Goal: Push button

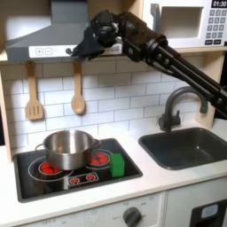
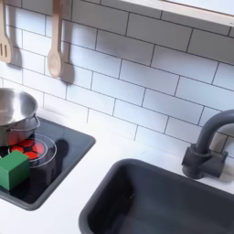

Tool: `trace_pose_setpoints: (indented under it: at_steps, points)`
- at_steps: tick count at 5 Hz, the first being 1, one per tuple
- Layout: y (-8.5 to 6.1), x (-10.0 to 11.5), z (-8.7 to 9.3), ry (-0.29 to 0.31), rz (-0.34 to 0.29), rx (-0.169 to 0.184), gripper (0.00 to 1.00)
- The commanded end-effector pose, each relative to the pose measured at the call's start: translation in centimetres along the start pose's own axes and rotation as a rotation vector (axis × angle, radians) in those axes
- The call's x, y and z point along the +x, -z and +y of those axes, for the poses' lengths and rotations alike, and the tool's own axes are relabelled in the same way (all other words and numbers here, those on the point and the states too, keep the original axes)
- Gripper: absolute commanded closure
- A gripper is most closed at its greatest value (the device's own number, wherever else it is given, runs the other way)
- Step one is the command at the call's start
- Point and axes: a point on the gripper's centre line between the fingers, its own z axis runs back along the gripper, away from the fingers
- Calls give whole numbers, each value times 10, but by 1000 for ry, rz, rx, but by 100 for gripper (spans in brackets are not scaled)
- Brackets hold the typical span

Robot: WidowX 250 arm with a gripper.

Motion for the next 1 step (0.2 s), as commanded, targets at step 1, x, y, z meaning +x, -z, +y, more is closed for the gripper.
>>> trace_pose_setpoints:
  at_steps: [1]
  points:
    - [0, -8, -5, -7, 48, -32, 0]
